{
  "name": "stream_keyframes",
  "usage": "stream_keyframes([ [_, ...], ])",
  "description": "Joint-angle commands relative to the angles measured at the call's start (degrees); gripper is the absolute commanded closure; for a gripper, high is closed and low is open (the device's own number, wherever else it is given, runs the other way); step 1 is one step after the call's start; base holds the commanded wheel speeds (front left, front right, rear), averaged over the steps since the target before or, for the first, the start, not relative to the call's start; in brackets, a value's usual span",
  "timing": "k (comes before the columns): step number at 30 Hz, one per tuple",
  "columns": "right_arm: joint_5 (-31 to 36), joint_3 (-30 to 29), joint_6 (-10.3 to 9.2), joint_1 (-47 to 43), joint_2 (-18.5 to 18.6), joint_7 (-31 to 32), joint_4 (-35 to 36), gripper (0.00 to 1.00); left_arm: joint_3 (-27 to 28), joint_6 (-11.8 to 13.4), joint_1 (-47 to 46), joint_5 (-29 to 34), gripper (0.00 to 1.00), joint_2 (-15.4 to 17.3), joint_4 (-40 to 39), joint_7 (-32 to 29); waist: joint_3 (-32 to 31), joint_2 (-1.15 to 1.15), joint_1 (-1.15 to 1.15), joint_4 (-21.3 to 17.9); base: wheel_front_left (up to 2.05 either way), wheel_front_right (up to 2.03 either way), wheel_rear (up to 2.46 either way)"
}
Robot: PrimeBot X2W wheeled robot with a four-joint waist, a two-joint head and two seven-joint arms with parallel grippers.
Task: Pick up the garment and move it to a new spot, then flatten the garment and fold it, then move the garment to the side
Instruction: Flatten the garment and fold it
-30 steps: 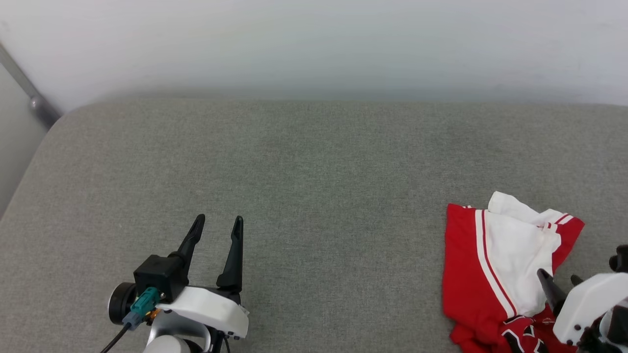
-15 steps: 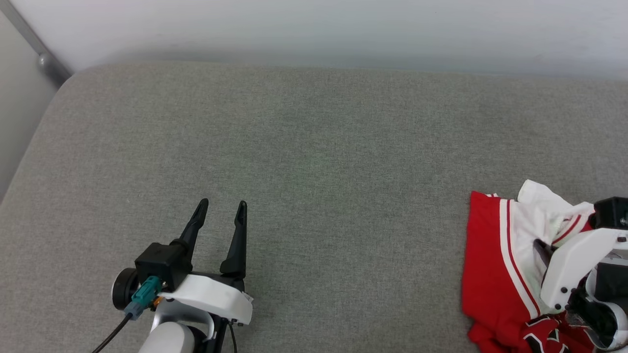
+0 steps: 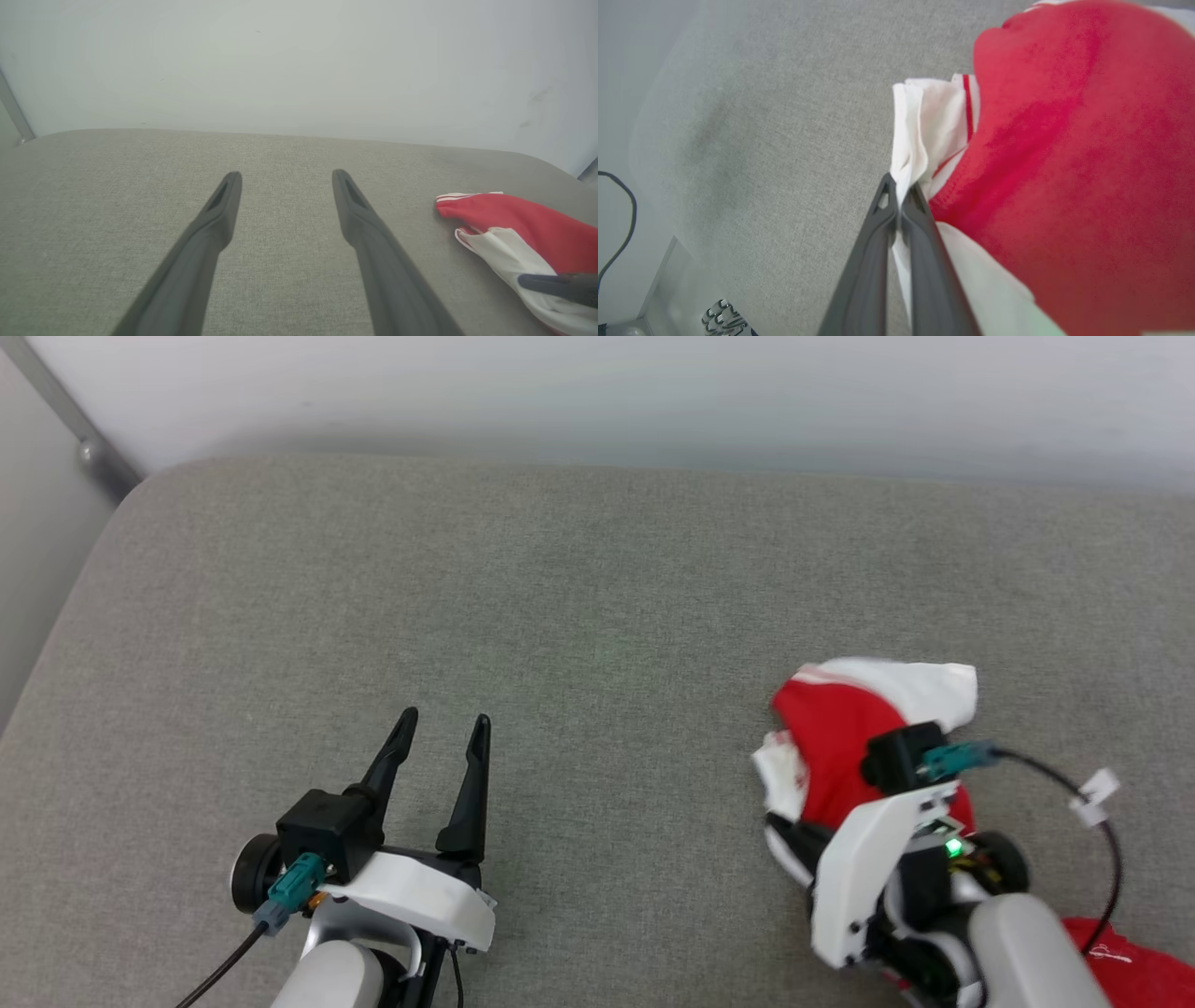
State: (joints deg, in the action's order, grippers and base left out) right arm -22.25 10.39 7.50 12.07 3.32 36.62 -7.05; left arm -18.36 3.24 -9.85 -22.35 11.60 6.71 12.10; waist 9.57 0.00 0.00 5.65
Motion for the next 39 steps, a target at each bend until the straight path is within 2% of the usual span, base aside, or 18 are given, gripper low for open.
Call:
stream_keyframes([
  [1,-1.4,2.3,-0.02,-0.3,-0.4,-1.4,-2.0,1.0,0.0,-0.1,-0.4,-0.1,0.0,-0.2,0.2,0.2,0.5,0.0,0.0,0.4,0.0,0.0,0.0],
  [2,-2.1,3.6,-0.02,-0.6,-0.4,-2.1,-3.4,0.87,-0.1,-0.1,-0.4,-0.2,0.0,-0.3,0.4,0.2,0.7,0.0,0.0,0.5,0.0,0.0,0.0],
  [3,-2.1,3.6,-0.02,-0.6,-0.4,-2.1,-3.4,0.87,-0.1,-0.1,-0.4,-0.2,0.0,-0.3,0.4,0.2,0.7,0.0,0.0,0.5,0.0,0.0,0.0],
  [5,-2.1,5.6,-0.02,-0.3,-0.5,-4.9,-5.4,0.0,-0.2,-0.1,-0.3,-0.4,0.0,-0.4,0.7,0.3,0.8,0.0,0.0,0.7,0.0,0.0,0.0],
  [9,-1.9,7.9,-0.02,0.2,-0.4,-12.3,-6.2,0.0,0.0,-0.1,0.0,-0.6,0.0,-0.1,1.4,0.6,0.4,0.0,0.0,0.8,0.0,0.0,0.0],
  [15,-0.5,9.2,-0.03,-1.3,1.3,-22.4,-1.8,0.0,0.1,0.6,1.0,-0.6,0.0,0.3,2.0,0.8,-1.7,0.0,0.0,0.4,0.0,0.0,0.0],
  [18,2.1,6.8,-0.02,-1.9,2.0,-27.0,1.1,0.0,0.1,1.0,1.4,-0.7,0.0,0.4,2.0,0.7,-2.7,0.0,0.0,0.1,0.0,0.0,0.0],
  [22,6.2,0.5,-0.02,-3.2,2.6,-31.7,3.1,0.0,0.0,1.3,1.9,-0.7,0.0,0.6,1.5,0.3,-3.8,0.0,0.0,-0.5,0.0,0.0,0.0],
  [31,11.0,-15.3,-0.02,-9.0,2.2,-34.2,6.0,0.0,-0.1,2.4,3.9,-0.9,0.0,1.4,0.3,-0.3,-6.4,0.0,0.0,-2.2,0.0,0.0,0.0],
  [35,12.1,-18.1,-0.02,-12.1,1.6,-33.1,9.2,0.0,-0.3,2.6,4.8,-1.0,0.0,1.7,0.0,-0.8,-7.6,0.0,0.0,-3.1,0.0,0.0,0.0],
  [39,11.9,-17.9,-0.02,-13.8,1.0,-32.6,12.5,0.0,-0.8,2.5,4.6,-1.1,0.0,2.0,-0.6,-1.9,-7.8,0.0,0.0,-4.2,0.0,0.0,0.0],
])
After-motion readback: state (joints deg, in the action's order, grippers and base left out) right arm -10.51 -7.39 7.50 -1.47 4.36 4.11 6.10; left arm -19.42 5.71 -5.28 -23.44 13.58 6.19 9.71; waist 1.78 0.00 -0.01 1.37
